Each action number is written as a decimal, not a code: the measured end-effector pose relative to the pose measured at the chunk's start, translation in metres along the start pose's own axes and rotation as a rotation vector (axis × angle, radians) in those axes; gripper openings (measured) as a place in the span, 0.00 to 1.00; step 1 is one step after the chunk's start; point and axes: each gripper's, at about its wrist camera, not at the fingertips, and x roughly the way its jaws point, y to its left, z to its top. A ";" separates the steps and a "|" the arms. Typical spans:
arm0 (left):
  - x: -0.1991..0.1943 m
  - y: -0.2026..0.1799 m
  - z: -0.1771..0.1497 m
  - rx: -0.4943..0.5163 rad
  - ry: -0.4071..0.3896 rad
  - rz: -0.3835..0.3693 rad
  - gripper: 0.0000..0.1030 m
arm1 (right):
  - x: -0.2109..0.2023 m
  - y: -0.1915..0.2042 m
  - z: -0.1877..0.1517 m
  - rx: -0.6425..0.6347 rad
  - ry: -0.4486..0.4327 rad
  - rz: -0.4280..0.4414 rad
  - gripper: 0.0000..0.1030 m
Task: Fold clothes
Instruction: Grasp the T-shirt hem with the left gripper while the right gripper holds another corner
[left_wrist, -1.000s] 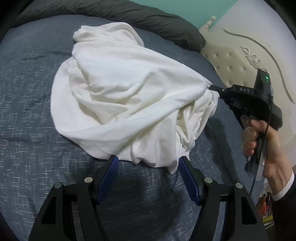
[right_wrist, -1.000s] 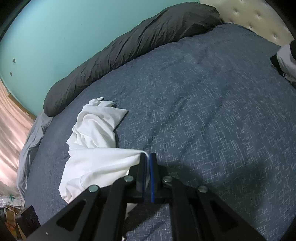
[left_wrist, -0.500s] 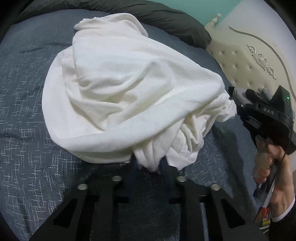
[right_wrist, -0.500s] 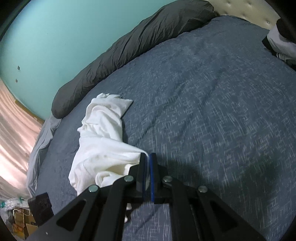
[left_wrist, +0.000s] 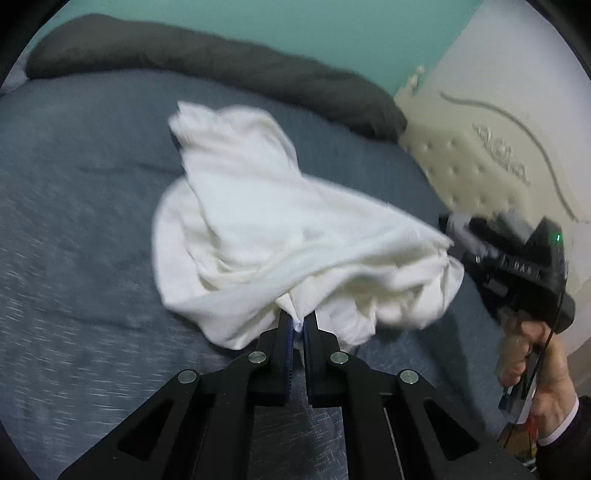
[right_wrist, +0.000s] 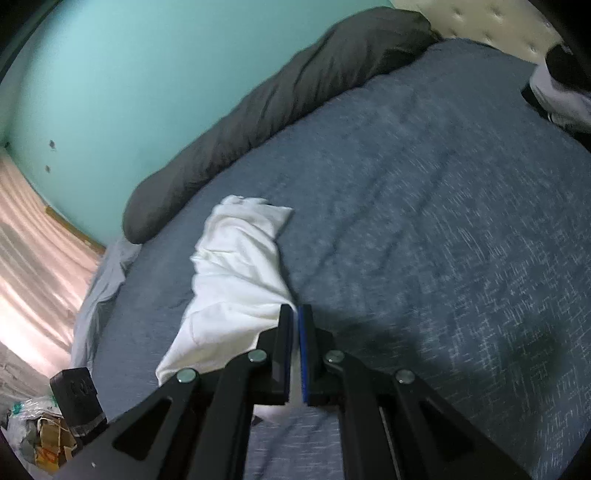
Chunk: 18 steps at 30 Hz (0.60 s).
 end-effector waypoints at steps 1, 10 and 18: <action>-0.010 0.005 0.004 -0.018 -0.017 -0.005 0.05 | -0.005 0.008 0.002 -0.008 -0.004 0.009 0.03; -0.106 0.003 0.053 0.046 -0.131 0.043 0.04 | -0.057 0.093 0.017 -0.112 -0.061 0.103 0.03; -0.203 -0.019 0.107 0.110 -0.224 0.071 0.04 | -0.115 0.168 0.033 -0.199 -0.127 0.158 0.03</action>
